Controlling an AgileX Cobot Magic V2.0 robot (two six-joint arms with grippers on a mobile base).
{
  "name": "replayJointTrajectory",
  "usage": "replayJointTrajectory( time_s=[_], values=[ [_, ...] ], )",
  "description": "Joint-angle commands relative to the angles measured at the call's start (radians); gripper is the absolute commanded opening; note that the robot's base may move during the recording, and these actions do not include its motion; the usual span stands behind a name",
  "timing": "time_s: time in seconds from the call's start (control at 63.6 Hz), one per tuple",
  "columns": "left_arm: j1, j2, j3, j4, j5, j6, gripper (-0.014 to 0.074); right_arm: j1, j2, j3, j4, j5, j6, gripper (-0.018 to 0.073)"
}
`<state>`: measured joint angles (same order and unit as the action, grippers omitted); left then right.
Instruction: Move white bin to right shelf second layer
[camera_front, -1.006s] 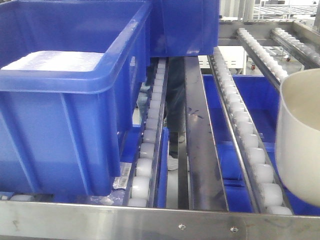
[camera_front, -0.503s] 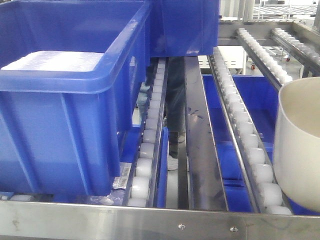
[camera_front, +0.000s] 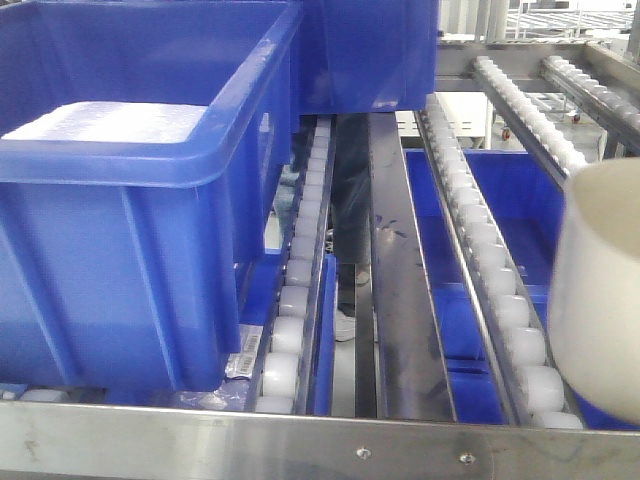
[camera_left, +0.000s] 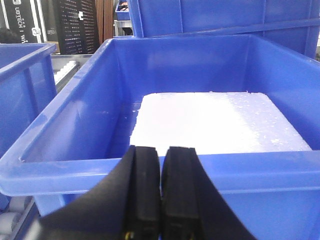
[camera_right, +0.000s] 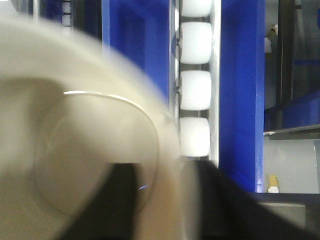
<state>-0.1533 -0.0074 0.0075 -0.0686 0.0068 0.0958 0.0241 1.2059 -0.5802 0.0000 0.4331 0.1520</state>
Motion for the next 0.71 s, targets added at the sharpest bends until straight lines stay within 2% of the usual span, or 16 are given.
replayJointTrajectory(
  time_s=[0.0,0.393,0.692],
  values=[
    [-0.003,-0.013,0.033,-0.005,-0.087,-0.007,0.0085,-0.005,-0.019,-0.026,0.0,-0.066,-0.004,0.0524],
    [-0.003,-0.013,0.033,-0.005,-0.087,-0.007,0.0085,-0.005,-0.048,-0.027,0.0,-0.099,-0.004,0.0529],
    [-0.003,-0.013,0.033,-0.005,-0.087,-0.007,0.0085,-0.005,-0.198,-0.067,-0.03,-0.091,-0.004,0.0529]
  ],
)
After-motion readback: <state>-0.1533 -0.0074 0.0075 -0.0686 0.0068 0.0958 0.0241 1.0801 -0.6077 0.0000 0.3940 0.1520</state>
